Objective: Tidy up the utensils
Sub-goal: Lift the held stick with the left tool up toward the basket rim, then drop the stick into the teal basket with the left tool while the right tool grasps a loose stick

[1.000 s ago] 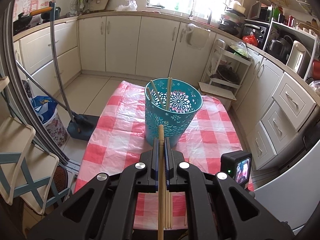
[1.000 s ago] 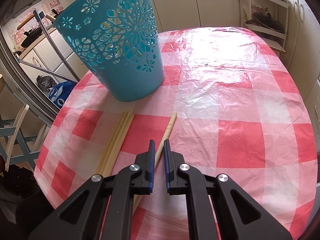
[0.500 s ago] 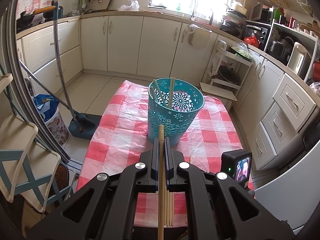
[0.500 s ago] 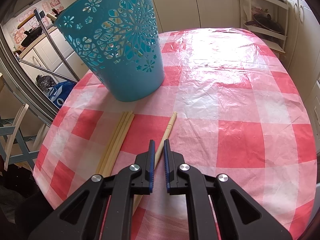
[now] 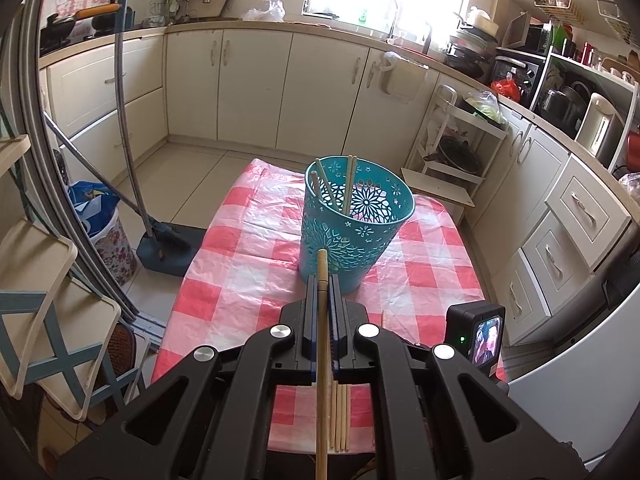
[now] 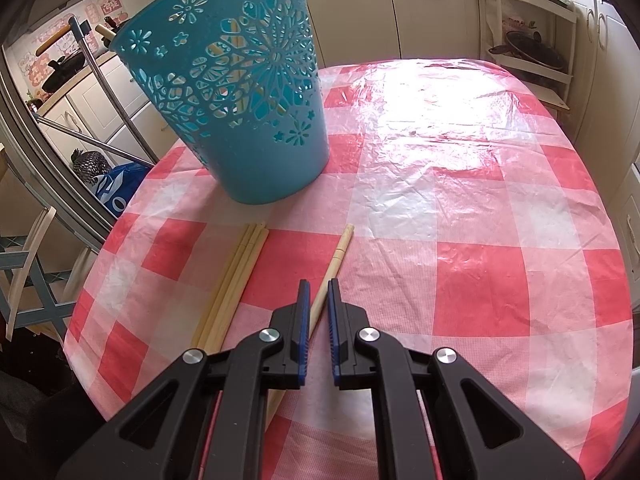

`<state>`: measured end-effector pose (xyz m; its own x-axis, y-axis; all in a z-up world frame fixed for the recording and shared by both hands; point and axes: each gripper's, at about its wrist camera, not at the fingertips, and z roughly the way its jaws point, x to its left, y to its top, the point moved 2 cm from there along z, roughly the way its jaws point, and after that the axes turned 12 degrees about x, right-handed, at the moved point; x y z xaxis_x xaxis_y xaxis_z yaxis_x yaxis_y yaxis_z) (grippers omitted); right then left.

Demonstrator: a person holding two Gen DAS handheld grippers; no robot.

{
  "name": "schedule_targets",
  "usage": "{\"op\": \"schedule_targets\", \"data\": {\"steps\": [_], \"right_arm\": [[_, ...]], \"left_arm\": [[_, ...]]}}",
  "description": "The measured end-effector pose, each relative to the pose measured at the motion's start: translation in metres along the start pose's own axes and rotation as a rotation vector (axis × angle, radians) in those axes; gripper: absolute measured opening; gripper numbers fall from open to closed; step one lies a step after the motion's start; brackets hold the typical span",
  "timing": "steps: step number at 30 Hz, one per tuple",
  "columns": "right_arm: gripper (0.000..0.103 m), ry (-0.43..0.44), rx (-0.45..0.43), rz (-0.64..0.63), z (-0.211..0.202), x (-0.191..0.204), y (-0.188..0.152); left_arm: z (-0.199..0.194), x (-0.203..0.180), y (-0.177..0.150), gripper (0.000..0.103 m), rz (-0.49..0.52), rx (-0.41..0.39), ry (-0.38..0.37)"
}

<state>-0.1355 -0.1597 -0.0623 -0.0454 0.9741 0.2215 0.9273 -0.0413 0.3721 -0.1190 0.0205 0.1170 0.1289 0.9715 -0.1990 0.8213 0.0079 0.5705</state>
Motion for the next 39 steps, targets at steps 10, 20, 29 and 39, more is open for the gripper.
{"op": "schedule_targets", "data": {"steps": [10,20,29,39], "right_arm": [[0.009,-0.002,-0.001,0.0,0.0,0.0,0.0],[0.009,-0.015,-0.007,-0.007,0.001,0.002,0.002],[0.009,-0.03,-0.01,-0.02,0.001,0.004,0.002],[0.007,-0.003,-0.007,0.005,-0.007,0.001,0.003]], "left_arm": [[0.008,0.003,-0.005,0.005,-0.011,0.008,-0.009],[0.015,0.01,-0.007,0.005,-0.032,0.012,-0.019],[0.022,0.014,-0.009,0.005,-0.047,0.01,-0.054],[0.035,0.034,-0.016,0.005,-0.069,-0.016,-0.15]]}}
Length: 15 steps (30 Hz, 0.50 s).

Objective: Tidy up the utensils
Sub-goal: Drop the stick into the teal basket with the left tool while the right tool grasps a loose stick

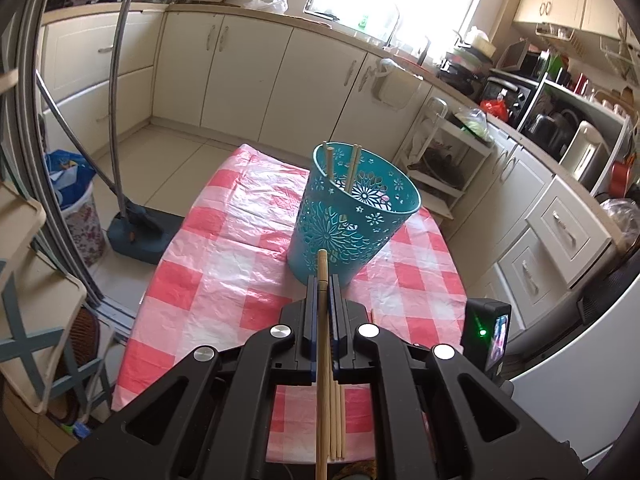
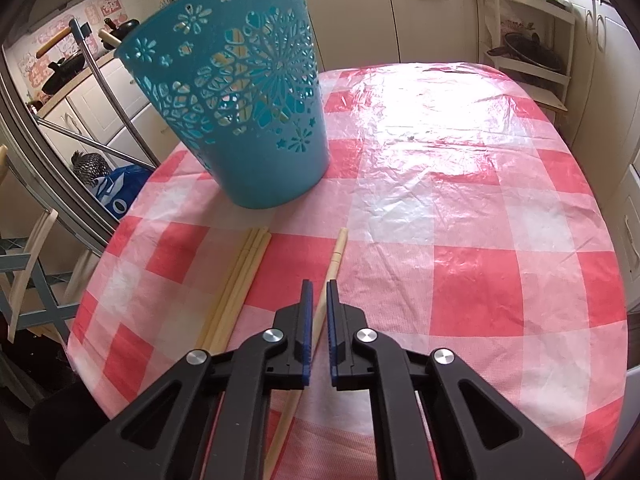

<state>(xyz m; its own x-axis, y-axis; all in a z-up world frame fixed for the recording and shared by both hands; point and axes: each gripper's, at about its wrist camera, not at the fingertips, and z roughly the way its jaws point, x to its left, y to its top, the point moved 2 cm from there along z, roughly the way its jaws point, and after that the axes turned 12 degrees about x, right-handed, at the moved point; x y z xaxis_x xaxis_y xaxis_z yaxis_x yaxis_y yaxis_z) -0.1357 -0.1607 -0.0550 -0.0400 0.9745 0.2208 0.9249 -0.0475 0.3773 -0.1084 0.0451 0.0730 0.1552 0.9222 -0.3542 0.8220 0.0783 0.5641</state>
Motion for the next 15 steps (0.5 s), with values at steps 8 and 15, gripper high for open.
{"op": "schedule_targets", "data": {"steps": [8,15], "right_arm": [[0.007,0.025,-0.011,-0.007,-0.008,0.003,0.001],[0.007,0.056,-0.012,-0.001,-0.013,0.005,0.001]], "left_arm": [[0.014,0.029,0.004,0.005,-0.039,-0.014,-0.083],[0.018,0.042,0.022,0.005,-0.075,-0.046,-0.176]]}}
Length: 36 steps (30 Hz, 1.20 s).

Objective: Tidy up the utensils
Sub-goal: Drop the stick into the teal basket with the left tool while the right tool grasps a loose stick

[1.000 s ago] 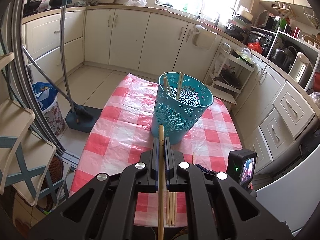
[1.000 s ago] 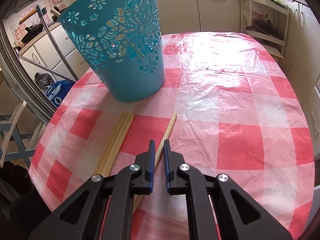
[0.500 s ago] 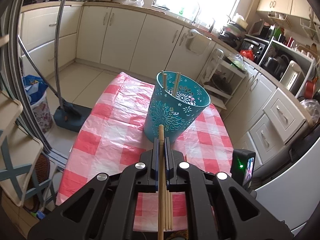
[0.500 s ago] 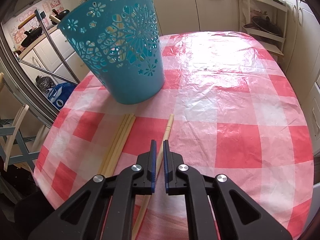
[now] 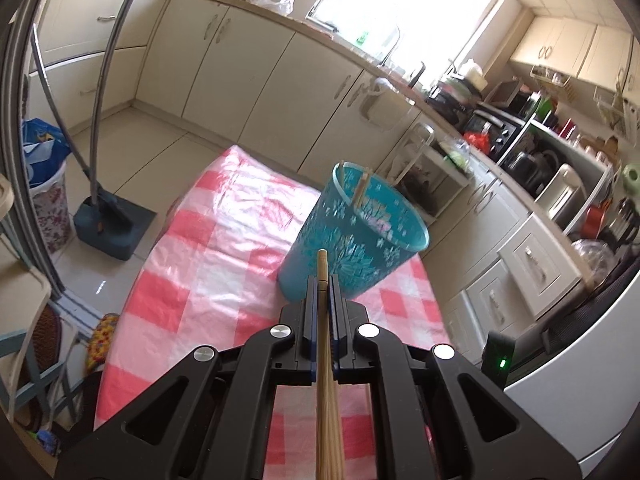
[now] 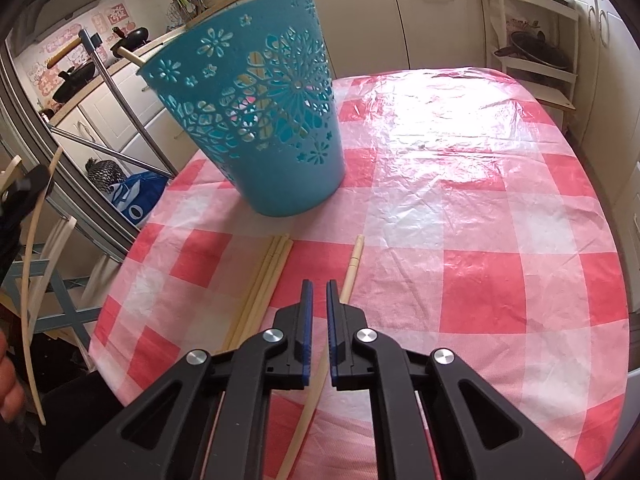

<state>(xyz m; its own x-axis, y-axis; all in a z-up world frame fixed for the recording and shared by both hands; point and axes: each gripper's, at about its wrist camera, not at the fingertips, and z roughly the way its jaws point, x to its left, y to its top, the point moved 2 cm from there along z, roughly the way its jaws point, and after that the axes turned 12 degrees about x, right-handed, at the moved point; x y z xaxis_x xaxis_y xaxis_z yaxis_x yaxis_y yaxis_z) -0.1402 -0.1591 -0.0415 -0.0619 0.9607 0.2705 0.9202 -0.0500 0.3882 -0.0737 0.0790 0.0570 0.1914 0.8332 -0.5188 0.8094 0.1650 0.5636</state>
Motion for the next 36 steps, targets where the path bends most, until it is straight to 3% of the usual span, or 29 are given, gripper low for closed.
{"op": "schedule_targets", "data": {"steps": [7,14,23,36], "right_arm": [[0.007,0.032,0.011,0.042,0.002,-0.008,0.002],[0.007,0.038,0.03,0.051,0.01,-0.008,0.002],[0.007,0.046,0.05,0.062,0.018,-0.013,0.002],[0.007,0.068,0.063,0.06,0.025,-0.016,0.007]], "left_arm": [[-0.004,-0.015,0.037,0.005,0.001,-0.08,-0.078],[0.006,-0.061,0.088,0.005,0.047,-0.178,-0.148],[0.034,-0.099,0.146,0.005,0.079,-0.298,-0.131],[0.058,-0.111,0.186,0.005,0.123,-0.445,0.025]]}}
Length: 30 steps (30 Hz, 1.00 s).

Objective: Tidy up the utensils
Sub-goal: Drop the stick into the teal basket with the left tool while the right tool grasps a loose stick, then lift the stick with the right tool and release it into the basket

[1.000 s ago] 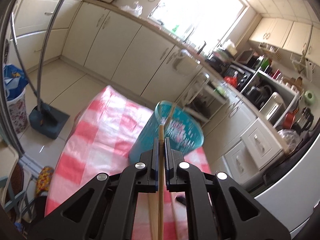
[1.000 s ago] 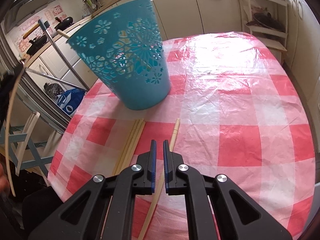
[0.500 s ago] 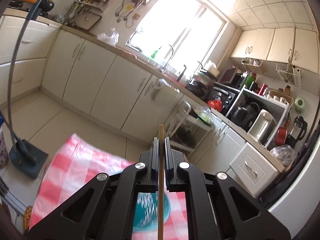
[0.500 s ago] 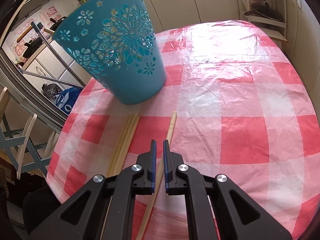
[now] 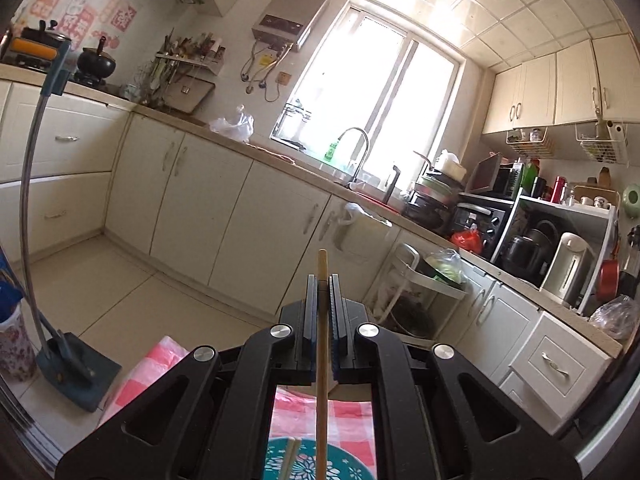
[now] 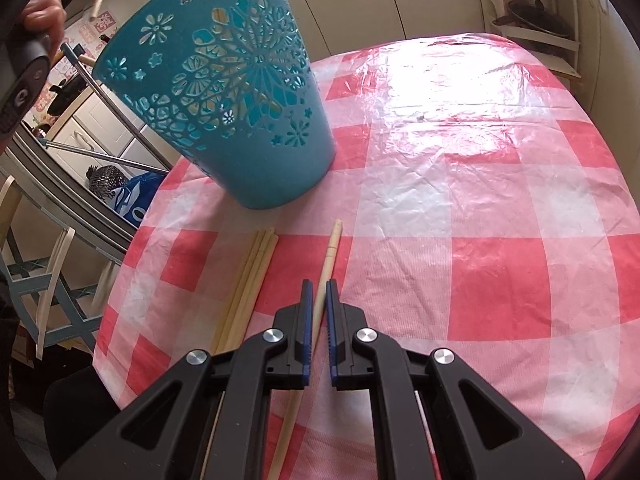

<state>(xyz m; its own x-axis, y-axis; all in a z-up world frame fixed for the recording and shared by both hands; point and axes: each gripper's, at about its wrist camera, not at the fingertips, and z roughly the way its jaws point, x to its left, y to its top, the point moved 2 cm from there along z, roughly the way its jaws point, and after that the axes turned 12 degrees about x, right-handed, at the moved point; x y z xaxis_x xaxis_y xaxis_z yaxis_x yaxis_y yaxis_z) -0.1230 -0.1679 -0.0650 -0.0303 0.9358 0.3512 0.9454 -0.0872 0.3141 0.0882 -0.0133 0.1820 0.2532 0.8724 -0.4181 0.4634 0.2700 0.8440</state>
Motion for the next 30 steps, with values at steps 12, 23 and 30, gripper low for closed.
{"op": "schedule_targets", "data": {"steps": [12,23,30], "right_arm": [[0.007,-0.005,0.003,-0.012,0.002,0.002,0.006],[0.007,0.001,0.02,-0.014,0.002,0.001,0.007],[0.007,-0.02,0.018,-0.031,0.0,0.0,0.005]], "left_arm": [[0.023,0.012,-0.019,0.005,0.021,0.086,0.045],[-0.015,0.021,-0.037,0.012,0.035,0.12,0.014],[-0.089,0.042,-0.076,0.056,0.038,0.006,0.097]]}}
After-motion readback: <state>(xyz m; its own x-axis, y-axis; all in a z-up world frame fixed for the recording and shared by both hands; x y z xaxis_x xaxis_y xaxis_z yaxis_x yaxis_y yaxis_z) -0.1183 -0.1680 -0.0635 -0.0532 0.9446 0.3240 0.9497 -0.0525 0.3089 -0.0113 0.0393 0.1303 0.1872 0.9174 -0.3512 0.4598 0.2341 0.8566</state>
